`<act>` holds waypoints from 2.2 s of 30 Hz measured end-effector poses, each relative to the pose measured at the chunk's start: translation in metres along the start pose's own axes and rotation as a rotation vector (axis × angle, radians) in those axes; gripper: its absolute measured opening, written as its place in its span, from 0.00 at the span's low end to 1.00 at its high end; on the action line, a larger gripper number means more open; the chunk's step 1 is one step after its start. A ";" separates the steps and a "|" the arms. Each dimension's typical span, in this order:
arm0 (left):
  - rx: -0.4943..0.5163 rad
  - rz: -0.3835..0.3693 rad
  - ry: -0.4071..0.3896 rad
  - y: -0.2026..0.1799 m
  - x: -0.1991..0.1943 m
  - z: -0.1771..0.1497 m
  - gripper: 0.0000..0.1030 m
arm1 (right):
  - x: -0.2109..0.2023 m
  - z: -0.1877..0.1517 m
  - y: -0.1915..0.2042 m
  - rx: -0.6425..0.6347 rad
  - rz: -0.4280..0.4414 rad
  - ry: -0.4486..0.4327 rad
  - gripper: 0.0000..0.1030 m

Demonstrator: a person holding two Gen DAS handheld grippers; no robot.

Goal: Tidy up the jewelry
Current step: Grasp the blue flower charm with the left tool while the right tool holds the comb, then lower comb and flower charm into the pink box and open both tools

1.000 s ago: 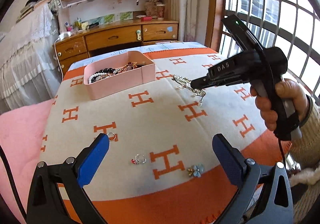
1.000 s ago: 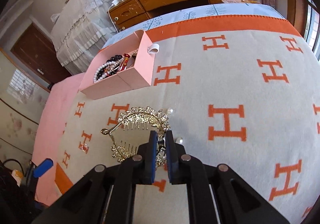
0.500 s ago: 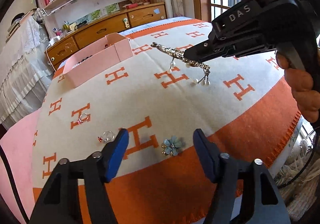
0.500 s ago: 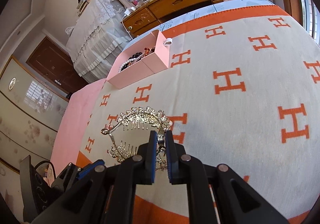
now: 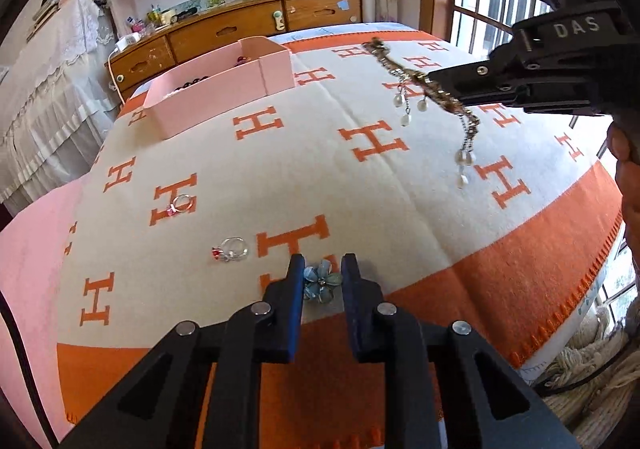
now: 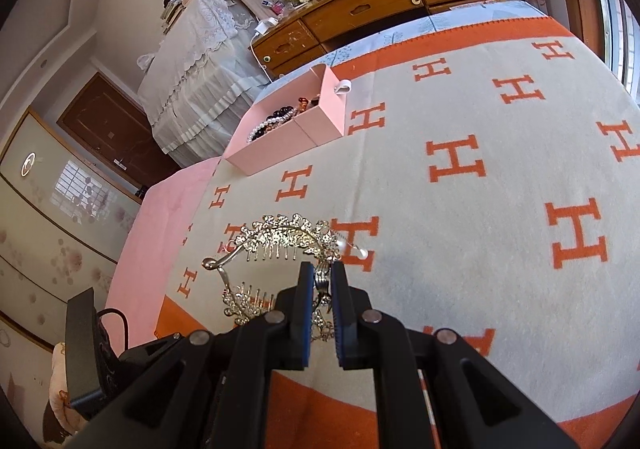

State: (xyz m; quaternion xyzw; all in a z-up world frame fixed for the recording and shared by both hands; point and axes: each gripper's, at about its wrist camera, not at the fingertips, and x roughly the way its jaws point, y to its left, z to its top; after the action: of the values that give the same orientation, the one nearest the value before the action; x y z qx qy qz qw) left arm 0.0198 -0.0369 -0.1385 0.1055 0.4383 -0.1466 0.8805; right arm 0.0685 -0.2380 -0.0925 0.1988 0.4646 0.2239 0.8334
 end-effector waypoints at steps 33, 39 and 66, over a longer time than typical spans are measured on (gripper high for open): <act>-0.280 0.100 0.055 0.186 0.055 0.259 0.16 | 0.105 0.250 0.098 -0.138 -0.220 0.092 0.08; -0.322 0.091 0.149 0.199 0.121 0.245 0.16 | 0.183 0.234 0.069 -0.114 -0.285 0.229 0.09; -0.317 0.077 0.082 0.197 0.072 0.203 0.51 | 0.199 0.233 0.060 -0.118 -0.322 0.141 0.12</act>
State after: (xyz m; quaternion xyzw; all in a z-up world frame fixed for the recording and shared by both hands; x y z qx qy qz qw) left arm 0.2809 0.0712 -0.0644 -0.0121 0.4873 -0.0371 0.8724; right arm 0.3513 -0.1059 -0.0825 0.0564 0.5339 0.1277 0.8340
